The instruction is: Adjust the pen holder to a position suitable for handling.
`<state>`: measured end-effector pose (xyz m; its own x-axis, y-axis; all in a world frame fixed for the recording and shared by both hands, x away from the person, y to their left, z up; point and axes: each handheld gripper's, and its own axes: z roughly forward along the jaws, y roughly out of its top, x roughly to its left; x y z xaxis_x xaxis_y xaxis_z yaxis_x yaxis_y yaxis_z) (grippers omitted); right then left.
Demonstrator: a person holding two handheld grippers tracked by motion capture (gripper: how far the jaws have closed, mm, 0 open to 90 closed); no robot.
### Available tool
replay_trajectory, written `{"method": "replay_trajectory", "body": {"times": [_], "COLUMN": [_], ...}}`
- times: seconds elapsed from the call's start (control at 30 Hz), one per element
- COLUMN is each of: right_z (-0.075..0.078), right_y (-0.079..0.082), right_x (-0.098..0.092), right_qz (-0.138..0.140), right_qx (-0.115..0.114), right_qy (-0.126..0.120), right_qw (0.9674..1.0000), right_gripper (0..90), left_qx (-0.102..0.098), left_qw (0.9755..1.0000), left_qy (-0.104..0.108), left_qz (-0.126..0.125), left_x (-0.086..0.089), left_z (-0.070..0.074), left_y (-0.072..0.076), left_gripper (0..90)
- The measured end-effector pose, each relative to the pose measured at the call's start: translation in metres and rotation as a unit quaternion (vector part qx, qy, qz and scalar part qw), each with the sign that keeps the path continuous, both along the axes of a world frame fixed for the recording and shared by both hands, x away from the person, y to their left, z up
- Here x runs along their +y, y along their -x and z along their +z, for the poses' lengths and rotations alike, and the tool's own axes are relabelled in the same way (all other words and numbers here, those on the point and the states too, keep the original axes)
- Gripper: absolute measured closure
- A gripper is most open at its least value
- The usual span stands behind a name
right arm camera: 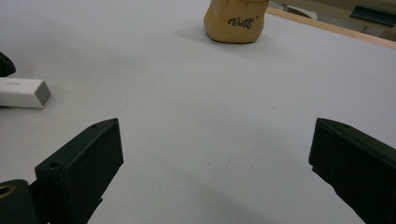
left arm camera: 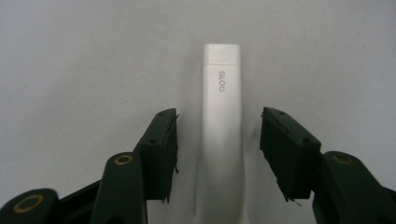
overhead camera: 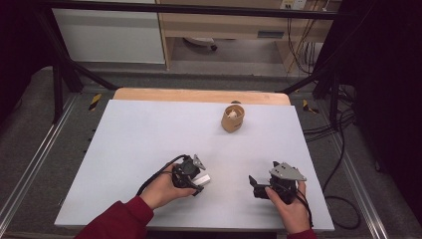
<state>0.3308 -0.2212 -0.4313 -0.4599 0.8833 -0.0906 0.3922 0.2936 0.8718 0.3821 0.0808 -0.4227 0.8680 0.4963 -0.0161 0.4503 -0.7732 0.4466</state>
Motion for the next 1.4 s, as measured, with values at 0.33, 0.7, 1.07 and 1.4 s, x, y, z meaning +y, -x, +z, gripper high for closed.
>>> {"method": "replay_trajectory", "body": {"times": [0.33, 0.7, 1.07, 1.4], "right_z": [0.000, -0.001, -0.001, -0.001], "right_y": [0.000, 0.000, -0.001, 0.000], "right_x": [0.000, 0.000, 0.000, 0.000], "right_qz": [-0.001, -0.002, -0.002, -0.001], "right_qx": [0.001, 0.003, 0.004, 0.005], "right_qy": [0.000, -0.001, 0.000, 0.000], "right_qw": [1.0000, 1.0000, 1.0000, 1.0000], "right_gripper": [3.3, 3.2, 3.3, 3.2], "left_qx": [0.012, 0.014, 0.014, 0.001], "left_qw": [0.9999, 0.9995, 0.9991, 0.9981], "left_qy": [-0.008, -0.025, -0.037, -0.050], "left_qz": [-0.002, -0.010, -0.013, -0.036], "left_x": [0.003, 0.010, 0.014, 0.010], "left_z": [-0.001, -0.001, -0.001, 0.000], "left_y": [0.001, 0.003, 0.004, 0.008], "left_gripper": [48.2, 48.8, 56.6, 66.5]}}
